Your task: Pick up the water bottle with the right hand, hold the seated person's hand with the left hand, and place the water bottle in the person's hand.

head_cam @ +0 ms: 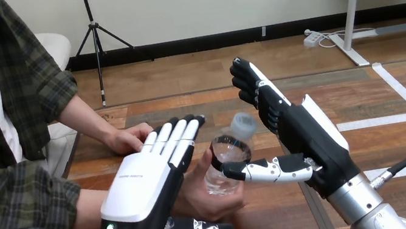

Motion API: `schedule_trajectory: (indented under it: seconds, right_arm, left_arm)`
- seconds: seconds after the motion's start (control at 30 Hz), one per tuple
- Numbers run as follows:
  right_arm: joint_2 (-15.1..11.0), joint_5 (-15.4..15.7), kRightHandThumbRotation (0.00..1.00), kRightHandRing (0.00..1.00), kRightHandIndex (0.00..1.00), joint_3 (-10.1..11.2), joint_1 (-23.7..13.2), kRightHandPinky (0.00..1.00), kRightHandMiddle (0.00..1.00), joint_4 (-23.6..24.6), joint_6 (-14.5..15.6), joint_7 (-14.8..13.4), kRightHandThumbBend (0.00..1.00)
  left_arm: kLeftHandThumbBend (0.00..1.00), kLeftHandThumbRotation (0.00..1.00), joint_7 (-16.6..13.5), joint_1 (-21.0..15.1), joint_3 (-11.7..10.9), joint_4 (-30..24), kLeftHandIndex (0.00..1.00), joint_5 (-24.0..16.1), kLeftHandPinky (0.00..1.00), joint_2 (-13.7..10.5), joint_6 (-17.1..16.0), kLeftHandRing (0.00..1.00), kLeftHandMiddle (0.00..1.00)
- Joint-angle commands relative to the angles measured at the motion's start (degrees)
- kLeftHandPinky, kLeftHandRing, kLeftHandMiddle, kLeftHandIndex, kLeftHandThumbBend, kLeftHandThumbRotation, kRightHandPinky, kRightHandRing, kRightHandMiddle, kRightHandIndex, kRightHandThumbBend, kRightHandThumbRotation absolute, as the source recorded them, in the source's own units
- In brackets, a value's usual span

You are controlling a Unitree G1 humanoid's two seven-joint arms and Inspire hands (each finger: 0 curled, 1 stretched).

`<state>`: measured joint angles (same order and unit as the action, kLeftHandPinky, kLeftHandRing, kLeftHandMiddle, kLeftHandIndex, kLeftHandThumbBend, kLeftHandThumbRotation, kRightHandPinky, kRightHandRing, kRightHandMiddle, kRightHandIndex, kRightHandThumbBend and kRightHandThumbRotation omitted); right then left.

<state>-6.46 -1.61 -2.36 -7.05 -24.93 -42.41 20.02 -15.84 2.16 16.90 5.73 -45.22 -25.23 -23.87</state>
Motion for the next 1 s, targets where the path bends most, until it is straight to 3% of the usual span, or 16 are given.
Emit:
schedule_trajectory:
  seconds: [0.0, 0.3, 0.57, 0.97]
  right_arm:
    - [0.74, -0.21, 0.17, 1.00, 1.00, 0.01, -3.37, 1.00, 1.00, 1.33, -0.30, -1.21, 0.79]
    - [1.00, -0.47, 0.16, 1.00, 1.00, 0.01, -3.01, 1.00, 1.00, 1.72, -0.07, -1.96, 0.78]
    - [1.04, -0.90, 0.16, 1.00, 1.00, 0.10, -2.98, 1.00, 1.00, 1.48, -0.60, -2.06, 0.76]
    - [1.51, -1.77, 0.15, 1.00, 1.00, 0.56, -2.52, 1.00, 1.00, 1.79, -0.90, -2.48, 0.73]
  left_arm:
    - [1.00, 0.31, -2.26, -4.00, -1.42, 1.45, 1.00, 0.87, 1.00, -1.11, -2.71, 1.00, 1.00]
    - [1.00, 0.28, -3.41, -4.09, -1.44, 1.77, 1.00, -0.24, 0.98, -1.10, -3.44, 1.00, 1.00]
    - [1.00, 0.31, -3.23, -4.27, -1.17, 1.99, 1.00, 0.15, 0.98, -1.26, -3.77, 1.00, 1.00]
    - [1.00, 0.39, -4.22, -4.84, -1.08, 3.92, 1.00, 1.67, 0.99, -1.09, -7.82, 1.00, 1.00]
